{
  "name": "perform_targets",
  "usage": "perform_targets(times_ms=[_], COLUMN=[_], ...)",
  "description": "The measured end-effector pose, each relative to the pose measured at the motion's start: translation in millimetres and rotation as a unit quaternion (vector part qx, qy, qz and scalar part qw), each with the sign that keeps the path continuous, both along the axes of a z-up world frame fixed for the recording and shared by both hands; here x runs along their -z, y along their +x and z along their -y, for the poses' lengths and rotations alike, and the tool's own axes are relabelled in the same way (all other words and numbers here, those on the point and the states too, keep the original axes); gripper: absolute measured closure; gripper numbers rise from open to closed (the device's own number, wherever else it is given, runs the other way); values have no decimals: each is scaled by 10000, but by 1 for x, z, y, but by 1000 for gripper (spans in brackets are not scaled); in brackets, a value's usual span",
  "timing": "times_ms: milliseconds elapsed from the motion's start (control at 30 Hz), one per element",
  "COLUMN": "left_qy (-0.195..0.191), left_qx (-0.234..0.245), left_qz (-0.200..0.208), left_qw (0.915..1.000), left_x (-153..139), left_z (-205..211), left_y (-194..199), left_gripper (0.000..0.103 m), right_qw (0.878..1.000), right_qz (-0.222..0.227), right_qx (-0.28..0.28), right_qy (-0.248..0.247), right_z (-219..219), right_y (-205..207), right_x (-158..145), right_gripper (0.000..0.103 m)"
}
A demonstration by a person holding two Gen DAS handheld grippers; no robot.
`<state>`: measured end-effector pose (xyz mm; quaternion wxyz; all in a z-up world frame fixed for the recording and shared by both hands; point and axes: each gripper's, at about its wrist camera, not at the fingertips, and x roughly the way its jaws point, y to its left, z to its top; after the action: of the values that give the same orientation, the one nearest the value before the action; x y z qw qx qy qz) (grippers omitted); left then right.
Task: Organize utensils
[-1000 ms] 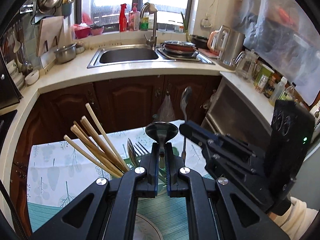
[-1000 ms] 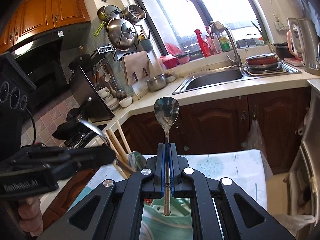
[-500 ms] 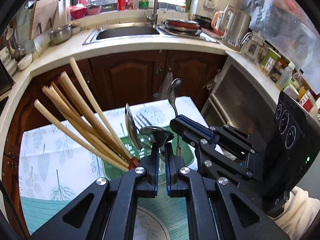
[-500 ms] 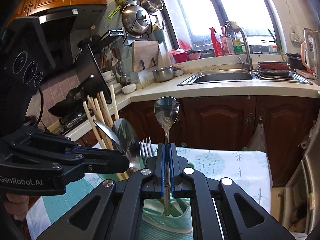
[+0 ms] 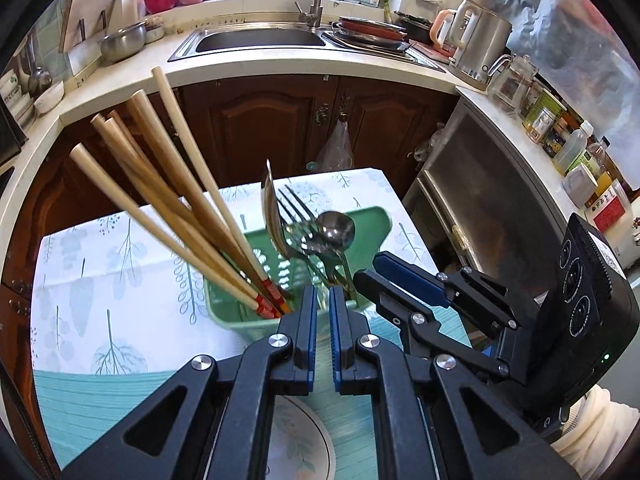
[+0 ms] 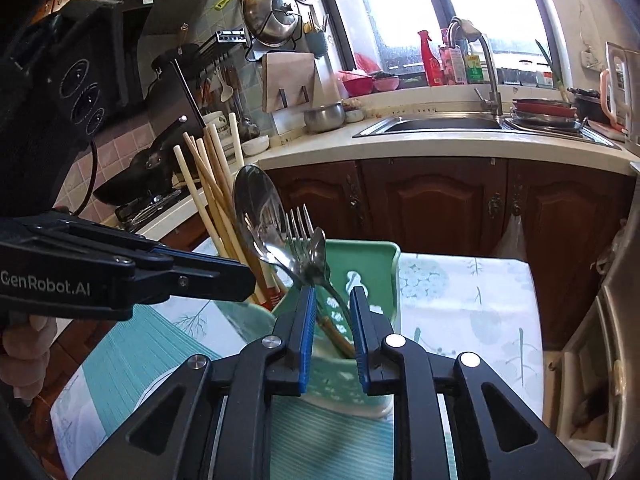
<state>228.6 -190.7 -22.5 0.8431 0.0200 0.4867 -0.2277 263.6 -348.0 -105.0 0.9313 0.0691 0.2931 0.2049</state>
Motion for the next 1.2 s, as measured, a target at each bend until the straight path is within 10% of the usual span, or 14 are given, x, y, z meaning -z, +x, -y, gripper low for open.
perform_targets(times_ms=[567, 767, 900, 1200], left_qy=[488, 647, 692, 901], left_qx=[-936, -1095, -1209, -1342], left_qz=[-590, -536, -392, -27], left_qw=[9927, 9904, 9895, 9868], left_x=[48, 45, 29, -23], left_z=[-85, -106, -117, -147], left_y=[-107, -143, -161, -178], left_gripper=[92, 74, 44, 15], right_qw=[9865, 9720, 9641, 9634], right_qz=[-1603, -2268, -2553, -2464], right_qx=[334, 607, 735, 1035], right_qy=[75, 62, -11, -194], right_z=[-25, -36, -41, -62], right_y=[-118, -164, -186, -214], right_x=[7, 11, 0, -78], right_gripper=[69, 69, 69, 60])
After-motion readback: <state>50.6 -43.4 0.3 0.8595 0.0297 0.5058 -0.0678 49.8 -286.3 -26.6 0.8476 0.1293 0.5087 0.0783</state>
